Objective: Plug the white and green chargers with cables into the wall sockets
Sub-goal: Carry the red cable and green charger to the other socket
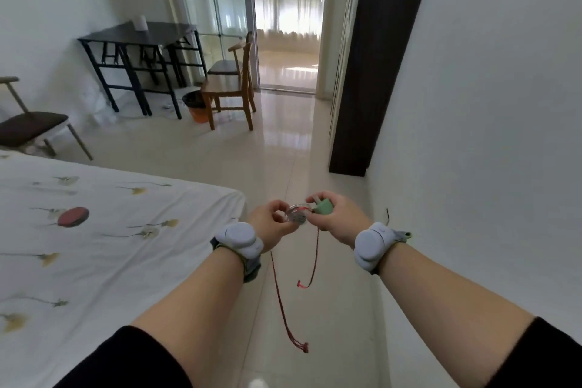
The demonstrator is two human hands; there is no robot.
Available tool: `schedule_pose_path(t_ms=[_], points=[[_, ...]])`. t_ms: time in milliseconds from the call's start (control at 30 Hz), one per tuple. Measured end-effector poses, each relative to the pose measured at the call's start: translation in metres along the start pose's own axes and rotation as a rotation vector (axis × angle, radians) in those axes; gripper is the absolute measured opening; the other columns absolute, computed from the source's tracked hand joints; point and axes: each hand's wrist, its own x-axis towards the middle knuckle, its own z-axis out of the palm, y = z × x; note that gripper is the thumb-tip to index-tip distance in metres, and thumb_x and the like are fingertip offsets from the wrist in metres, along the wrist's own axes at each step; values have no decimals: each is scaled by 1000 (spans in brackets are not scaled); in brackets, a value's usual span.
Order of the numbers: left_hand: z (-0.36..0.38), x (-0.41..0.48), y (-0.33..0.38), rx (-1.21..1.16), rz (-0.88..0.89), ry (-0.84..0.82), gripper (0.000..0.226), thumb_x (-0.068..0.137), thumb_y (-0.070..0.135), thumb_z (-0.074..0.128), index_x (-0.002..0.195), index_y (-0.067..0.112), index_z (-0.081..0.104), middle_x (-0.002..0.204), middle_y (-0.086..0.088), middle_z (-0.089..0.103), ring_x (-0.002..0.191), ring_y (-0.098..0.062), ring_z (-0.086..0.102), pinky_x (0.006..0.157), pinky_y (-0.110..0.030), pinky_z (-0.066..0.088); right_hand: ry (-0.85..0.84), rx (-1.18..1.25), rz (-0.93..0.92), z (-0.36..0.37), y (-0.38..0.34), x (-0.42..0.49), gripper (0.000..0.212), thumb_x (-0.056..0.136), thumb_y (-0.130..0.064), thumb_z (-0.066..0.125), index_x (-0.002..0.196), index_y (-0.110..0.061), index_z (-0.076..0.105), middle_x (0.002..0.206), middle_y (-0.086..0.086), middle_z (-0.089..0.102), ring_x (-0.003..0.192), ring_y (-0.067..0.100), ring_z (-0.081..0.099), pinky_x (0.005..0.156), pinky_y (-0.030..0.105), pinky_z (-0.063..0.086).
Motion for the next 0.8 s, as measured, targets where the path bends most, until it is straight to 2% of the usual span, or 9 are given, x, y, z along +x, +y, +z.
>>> schedule_pose_path(t_ms=[133, 233, 333, 433, 600, 800], points=[[-27, 109, 1, -50, 4, 3, 32, 79, 44, 66, 103, 24, 58, 80, 3, 67, 61, -9, 53, 54, -20, 40, 31, -22, 3, -16, -9, 108, 22, 83, -25, 68, 103, -22, 60, 93, 6, 65, 76, 16, 59, 73, 32, 54], [-46, 175, 8, -97, 15, -27, 37, 80, 44, 64, 109, 22, 60, 79, 4, 64, 66, -10, 53, 57, -19, 40, 53, -1, 31, -30, -20, 171, 19, 84, -20, 66, 102, -19, 59, 86, 5, 63, 71, 13, 59, 67, 26, 52], [-68, 241, 19, -94, 18, -50, 39, 80, 42, 65, 113, 21, 62, 90, -1, 66, 75, -11, 56, 60, -19, 41, 55, 29, 74, -46, -32, 232, 18, 84, -16, 65, 102, -18, 60, 83, 3, 63, 69, 10, 60, 65, 24, 51], [-84, 297, 31, -99, 35, -70, 38, 80, 40, 66, 114, 21, 61, 90, 3, 66, 78, -10, 58, 62, -19, 42, 62, 81, 93, -61, -38, 284, 22, 83, -17, 67, 104, -19, 61, 85, 2, 64, 70, 9, 62, 67, 26, 52], [-100, 401, 46, -92, 29, -75, 35, 80, 37, 68, 111, 22, 62, 90, 0, 65, 74, -11, 55, 60, -20, 41, 25, 136, 104, -91, -41, 384, 40, 83, -15, 65, 120, -24, 53, 93, 2, 66, 73, 10, 64, 66, 24, 50], [-123, 556, 52, -147, -76, -4, 36, 81, 35, 67, 112, 19, 62, 96, 0, 66, 91, -16, 60, 83, -29, 47, -88, 208, 91, -129, -39, 560, 36, 83, -11, 65, 117, -18, 58, 96, 4, 68, 71, 13, 63, 63, 25, 48]])
